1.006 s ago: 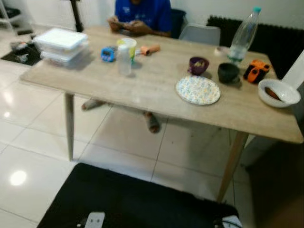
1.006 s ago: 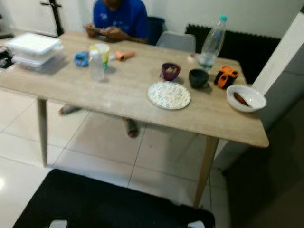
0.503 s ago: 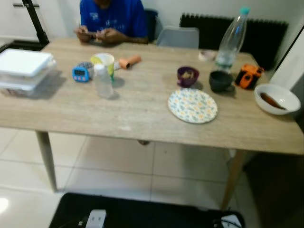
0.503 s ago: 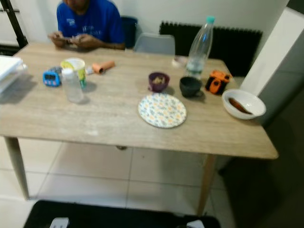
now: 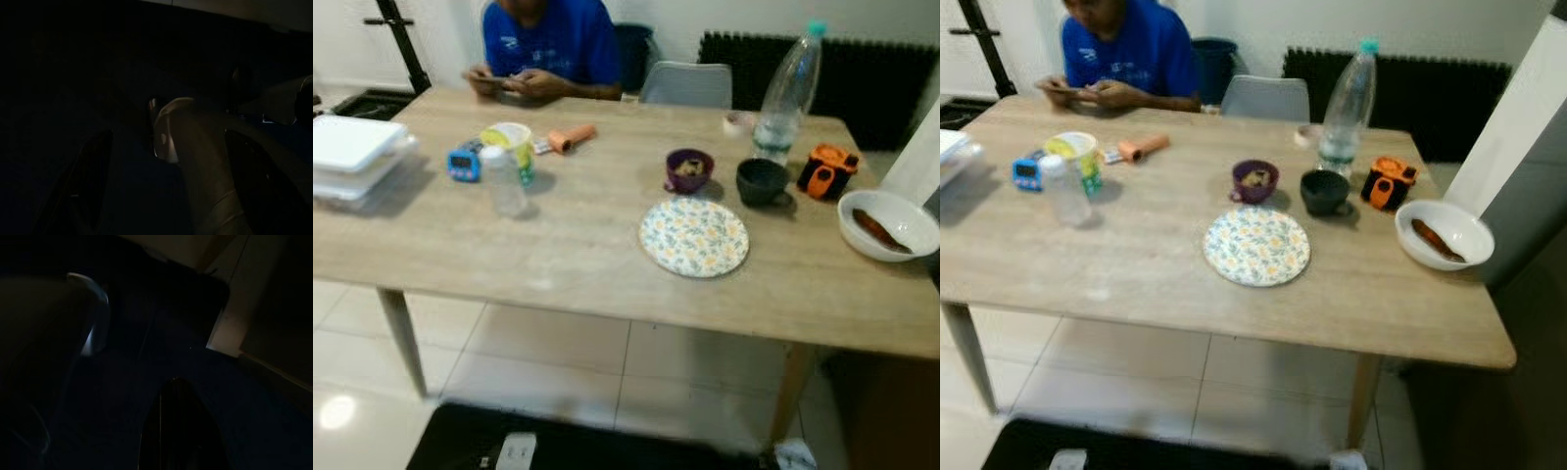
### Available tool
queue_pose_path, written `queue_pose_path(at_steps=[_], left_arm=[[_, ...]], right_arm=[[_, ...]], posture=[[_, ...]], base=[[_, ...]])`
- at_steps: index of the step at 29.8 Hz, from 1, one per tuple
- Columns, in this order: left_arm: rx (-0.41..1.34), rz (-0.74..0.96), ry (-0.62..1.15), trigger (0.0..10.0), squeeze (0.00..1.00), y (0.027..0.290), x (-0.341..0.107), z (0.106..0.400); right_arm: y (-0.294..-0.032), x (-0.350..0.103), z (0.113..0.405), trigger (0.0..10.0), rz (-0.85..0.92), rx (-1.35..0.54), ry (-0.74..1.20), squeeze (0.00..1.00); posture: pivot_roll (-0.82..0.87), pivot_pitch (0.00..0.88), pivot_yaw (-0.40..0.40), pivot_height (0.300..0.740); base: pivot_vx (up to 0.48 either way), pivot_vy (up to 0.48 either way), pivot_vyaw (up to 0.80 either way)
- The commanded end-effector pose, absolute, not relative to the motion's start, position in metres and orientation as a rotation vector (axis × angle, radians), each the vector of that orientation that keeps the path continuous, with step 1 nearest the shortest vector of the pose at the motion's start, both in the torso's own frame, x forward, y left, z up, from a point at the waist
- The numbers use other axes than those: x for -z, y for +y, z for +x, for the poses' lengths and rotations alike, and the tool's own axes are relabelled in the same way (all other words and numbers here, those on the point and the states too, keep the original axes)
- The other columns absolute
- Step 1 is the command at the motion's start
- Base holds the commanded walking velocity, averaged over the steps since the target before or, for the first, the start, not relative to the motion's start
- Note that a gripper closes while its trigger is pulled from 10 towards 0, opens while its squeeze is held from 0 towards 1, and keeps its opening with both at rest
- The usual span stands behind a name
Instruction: Restocking fridge
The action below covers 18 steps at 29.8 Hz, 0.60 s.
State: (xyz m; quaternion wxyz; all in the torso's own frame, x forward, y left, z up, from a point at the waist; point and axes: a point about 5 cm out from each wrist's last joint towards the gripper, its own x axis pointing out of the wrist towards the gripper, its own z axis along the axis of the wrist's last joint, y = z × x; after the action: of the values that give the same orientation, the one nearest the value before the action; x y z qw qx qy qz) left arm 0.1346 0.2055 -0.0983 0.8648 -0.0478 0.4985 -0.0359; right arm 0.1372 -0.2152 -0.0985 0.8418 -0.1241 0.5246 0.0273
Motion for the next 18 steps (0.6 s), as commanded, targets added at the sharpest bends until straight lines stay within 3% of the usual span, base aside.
queue_pose_path(at_steps=[1, 18], left_arm=[[0.058, -0.102, 1.069, 10.0, 0.00, 0.2077, 0.1009, 0.1263], [0.031, -0.100, 1.054, 10.0, 0.00, 0.2118, 0.0992, 0.1297]], right_arm=[[-0.2123, 0.1023, 0.1280, 10.0, -0.249, -0.063, 1.137, 0.00], [-0.2029, 0.1000, 0.1352, 10.0, -0.174, -0.130, 1.075, 0.00]], posture=[[-0.05, 0.106, -0.002, 0.740], [-0.05, 0.101, 0.000, 0.740]], base=[[0.000, 0.000, 0.00], [0.000, 0.000, 0.00]])
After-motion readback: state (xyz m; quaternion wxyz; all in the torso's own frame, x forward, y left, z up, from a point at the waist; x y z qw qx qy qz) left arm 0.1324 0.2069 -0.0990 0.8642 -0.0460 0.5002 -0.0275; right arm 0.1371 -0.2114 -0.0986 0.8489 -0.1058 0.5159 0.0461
